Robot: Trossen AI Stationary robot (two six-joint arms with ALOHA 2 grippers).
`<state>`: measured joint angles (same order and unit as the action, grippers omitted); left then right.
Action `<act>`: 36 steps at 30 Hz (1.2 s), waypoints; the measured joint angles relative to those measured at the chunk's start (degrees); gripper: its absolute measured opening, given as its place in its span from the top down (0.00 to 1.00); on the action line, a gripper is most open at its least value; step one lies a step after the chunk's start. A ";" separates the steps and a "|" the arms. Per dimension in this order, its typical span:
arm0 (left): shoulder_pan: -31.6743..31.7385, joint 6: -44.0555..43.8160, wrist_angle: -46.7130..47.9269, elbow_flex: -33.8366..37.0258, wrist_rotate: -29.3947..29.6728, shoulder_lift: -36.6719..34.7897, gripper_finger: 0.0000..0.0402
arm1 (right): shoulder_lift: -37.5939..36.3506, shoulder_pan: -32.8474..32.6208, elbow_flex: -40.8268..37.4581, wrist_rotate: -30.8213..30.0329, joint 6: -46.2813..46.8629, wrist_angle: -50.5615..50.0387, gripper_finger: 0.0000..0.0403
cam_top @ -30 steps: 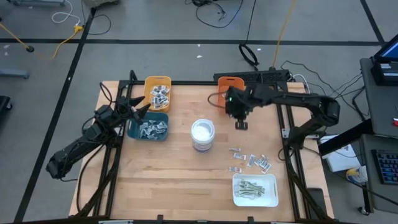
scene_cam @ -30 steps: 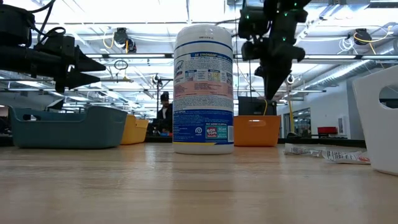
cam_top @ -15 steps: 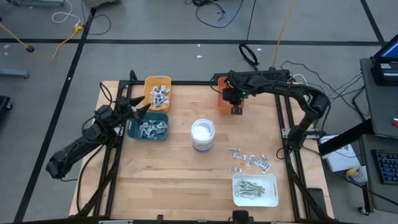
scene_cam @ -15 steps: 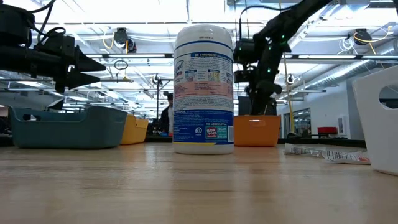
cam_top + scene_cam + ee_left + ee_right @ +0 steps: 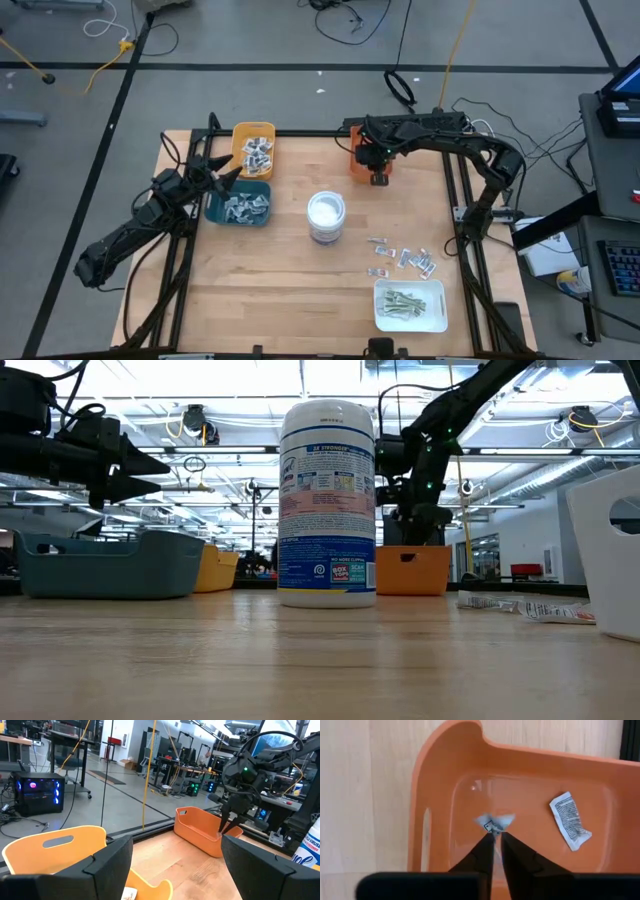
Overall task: Pick & Place First Aid Supplies
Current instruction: Put the orange pad into the orange bin
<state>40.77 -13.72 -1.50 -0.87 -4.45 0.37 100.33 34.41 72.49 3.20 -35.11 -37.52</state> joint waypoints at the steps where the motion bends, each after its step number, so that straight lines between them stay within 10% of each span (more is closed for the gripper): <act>1: 0.01 0.00 0.00 0.01 0.00 -0.01 0.24 | 0.00 0.00 0.00 0.05 0.09 0.02 0.90; 13: 0.02 0.00 0.00 0.01 0.00 0.01 0.24 | -0.60 -0.03 0.00 0.00 5.53 2.01 0.55; 36: 0.01 0.00 0.00 0.00 -0.01 0.00 0.24 | -11.96 -12.21 0.00 -0.17 43.63 -14.14 0.59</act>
<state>40.78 -13.72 -1.50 -0.87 -4.46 0.37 88.37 22.20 72.49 3.03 8.52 -51.66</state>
